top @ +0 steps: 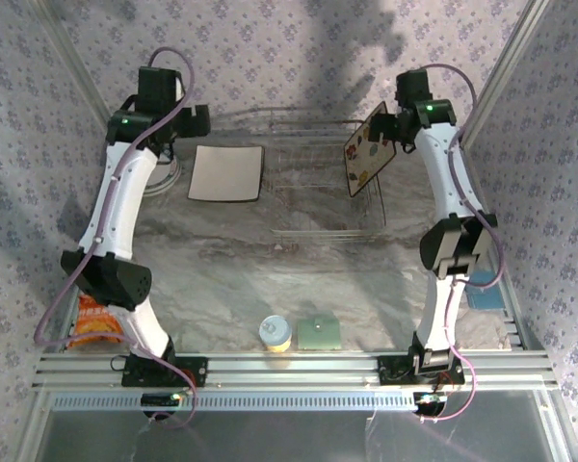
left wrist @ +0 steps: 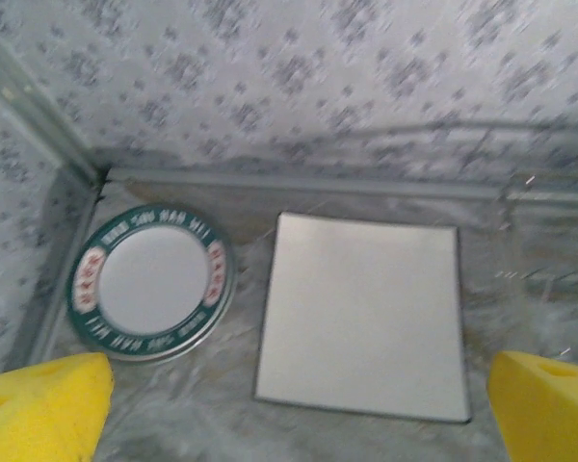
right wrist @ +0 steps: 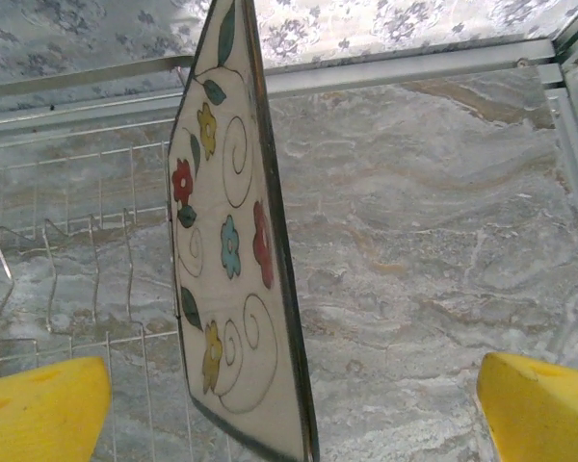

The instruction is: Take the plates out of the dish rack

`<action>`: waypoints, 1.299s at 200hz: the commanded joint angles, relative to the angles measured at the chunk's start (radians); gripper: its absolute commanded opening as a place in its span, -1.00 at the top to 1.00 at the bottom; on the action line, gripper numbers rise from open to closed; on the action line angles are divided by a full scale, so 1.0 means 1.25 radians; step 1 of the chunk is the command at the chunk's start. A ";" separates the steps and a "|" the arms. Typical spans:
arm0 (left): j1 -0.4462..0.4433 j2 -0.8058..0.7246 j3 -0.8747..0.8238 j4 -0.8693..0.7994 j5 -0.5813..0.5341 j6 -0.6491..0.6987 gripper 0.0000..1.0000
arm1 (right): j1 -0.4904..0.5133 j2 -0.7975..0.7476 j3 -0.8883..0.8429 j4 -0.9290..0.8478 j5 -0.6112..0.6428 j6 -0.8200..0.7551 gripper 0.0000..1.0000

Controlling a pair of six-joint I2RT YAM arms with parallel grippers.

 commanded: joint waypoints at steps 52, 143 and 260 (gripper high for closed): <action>0.041 0.068 -0.022 -0.083 0.038 0.062 -0.98 | -0.006 0.134 0.126 -0.054 0.002 -0.001 -0.60; 0.051 0.071 -0.043 -0.056 0.071 0.057 -0.98 | 0.008 0.168 0.152 -0.052 -0.015 0.013 0.62; 0.051 0.064 -0.059 -0.043 0.086 0.053 -0.98 | 0.028 0.146 0.186 -0.058 -0.023 0.035 1.00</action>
